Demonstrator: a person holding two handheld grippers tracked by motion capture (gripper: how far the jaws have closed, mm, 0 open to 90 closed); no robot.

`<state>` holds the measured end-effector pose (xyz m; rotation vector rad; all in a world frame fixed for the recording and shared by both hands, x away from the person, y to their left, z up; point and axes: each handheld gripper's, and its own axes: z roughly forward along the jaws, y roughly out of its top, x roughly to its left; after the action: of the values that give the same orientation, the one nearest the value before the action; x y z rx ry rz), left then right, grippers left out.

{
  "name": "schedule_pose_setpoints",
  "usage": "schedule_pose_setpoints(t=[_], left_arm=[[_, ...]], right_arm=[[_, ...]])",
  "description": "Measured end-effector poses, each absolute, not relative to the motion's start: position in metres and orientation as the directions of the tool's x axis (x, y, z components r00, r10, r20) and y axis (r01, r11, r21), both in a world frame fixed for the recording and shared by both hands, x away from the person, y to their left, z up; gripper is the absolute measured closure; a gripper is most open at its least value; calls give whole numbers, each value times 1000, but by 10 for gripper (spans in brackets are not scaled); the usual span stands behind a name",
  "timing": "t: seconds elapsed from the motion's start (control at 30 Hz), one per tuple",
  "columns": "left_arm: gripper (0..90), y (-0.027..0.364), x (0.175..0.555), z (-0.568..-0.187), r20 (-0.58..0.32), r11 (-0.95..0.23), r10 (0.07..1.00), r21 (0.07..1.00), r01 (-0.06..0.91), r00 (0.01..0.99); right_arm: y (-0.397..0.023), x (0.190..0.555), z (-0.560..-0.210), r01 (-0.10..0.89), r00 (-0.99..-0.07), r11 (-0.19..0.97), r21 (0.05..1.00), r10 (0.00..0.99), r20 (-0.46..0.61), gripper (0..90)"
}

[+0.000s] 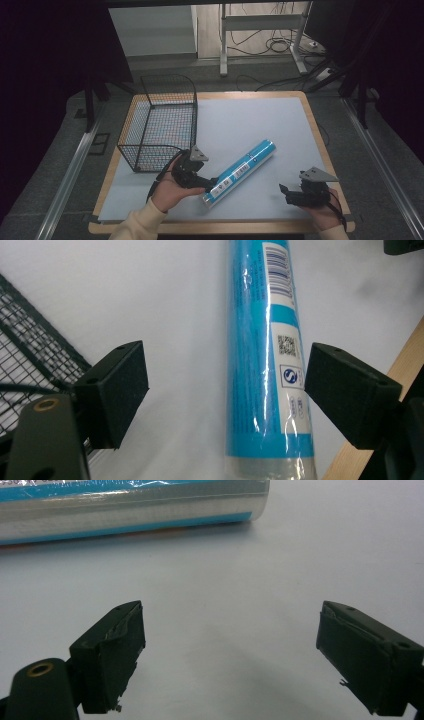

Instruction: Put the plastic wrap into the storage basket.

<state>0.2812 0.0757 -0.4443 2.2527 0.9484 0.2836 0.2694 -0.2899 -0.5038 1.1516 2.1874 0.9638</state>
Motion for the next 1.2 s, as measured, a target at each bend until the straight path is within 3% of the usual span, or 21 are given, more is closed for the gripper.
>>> schedule_pose_setpoints(t=[1.2], left_arm=[[159, 10, 308, -460, -78, -604, 640, 564, 563, 764]], right_arm=[[-291, 269, -503, 491, -530, 402, 773, 842, -102, 126]])
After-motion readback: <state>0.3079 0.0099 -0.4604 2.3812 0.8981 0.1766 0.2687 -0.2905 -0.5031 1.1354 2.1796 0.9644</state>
